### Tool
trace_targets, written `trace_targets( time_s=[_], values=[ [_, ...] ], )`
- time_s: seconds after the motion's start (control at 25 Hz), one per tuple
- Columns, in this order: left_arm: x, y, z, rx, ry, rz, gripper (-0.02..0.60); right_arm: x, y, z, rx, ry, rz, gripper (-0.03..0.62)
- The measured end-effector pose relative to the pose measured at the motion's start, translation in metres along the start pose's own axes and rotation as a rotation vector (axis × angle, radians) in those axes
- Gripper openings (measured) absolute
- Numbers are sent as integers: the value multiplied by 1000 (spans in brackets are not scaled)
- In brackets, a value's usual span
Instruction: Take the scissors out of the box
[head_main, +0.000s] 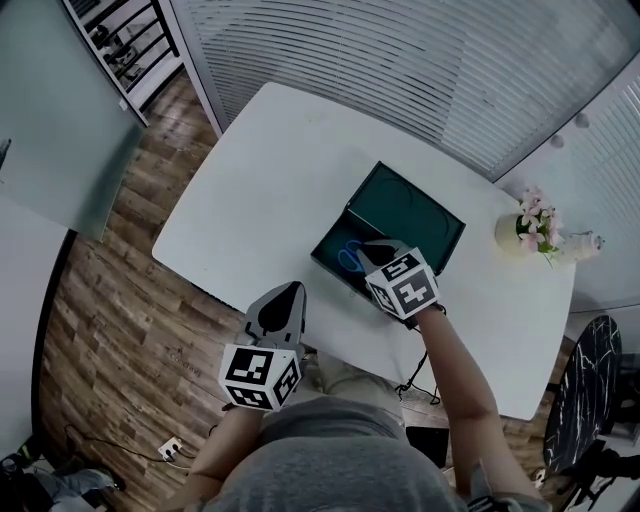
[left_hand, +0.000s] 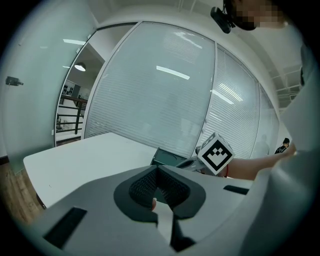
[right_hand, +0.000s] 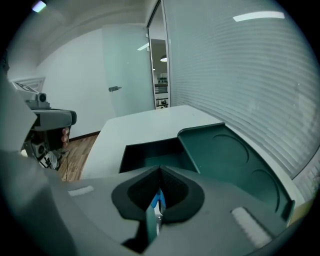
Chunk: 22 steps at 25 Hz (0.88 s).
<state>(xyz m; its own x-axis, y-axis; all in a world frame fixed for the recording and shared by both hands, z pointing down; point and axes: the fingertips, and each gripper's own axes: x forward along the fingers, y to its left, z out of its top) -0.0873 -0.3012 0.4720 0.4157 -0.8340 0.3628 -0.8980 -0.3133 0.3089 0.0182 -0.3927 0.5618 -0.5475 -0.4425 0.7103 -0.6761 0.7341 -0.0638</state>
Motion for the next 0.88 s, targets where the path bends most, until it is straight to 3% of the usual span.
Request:
trace_targets(
  time_s=[0.28,0.36,0.68,0.88],
  values=[
    [6,0,-4,-6,14,0,6,26,1,-7,-67,104,51,11],
    [6,2,-4,-10,15,4,6,30,4,-9,-76,133,73,106],
    [10,8,-3,-19,13,12,6,44,7,-20,-92,214,108,124],
    [9,13,-1,-23,9,22,6,53,9,-24,-135,252,87,123]
  ],
)
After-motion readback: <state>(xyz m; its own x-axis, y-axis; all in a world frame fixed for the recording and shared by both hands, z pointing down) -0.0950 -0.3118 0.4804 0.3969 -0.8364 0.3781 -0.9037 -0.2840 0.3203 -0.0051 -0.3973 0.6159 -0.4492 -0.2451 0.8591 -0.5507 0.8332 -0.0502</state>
